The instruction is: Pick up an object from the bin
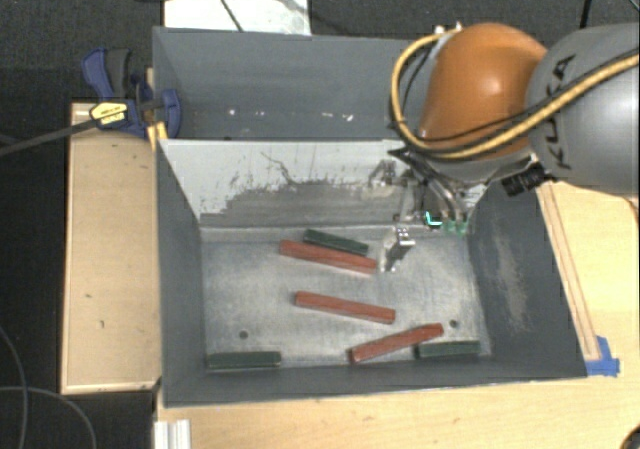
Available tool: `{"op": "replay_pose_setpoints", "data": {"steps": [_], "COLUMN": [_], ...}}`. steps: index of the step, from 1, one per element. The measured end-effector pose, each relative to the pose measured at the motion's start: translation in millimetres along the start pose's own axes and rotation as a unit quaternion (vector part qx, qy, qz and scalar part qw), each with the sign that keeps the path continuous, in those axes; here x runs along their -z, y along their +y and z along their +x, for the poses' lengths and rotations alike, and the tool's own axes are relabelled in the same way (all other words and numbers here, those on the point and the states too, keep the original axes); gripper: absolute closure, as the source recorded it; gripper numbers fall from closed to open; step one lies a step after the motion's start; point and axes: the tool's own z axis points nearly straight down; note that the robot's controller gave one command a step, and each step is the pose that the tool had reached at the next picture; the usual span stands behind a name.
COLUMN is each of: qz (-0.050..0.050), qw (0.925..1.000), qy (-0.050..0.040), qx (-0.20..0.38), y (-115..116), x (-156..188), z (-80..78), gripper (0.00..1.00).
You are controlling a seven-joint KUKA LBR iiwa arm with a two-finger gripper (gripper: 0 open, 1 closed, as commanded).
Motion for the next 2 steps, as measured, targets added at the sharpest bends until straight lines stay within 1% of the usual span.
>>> {"op": "replay_pose_setpoints", "data": {"steps": [1,2], "qz": [0.000,0.000], "qw": [1.0000,0.9997], "qy": [-0.0040,-0.0066], "qx": [0.000,-0.024], "y": [0,-7], "x": [4,-48], "z": [-1.6,13.1], "gripper": [0.00,0.00]}}
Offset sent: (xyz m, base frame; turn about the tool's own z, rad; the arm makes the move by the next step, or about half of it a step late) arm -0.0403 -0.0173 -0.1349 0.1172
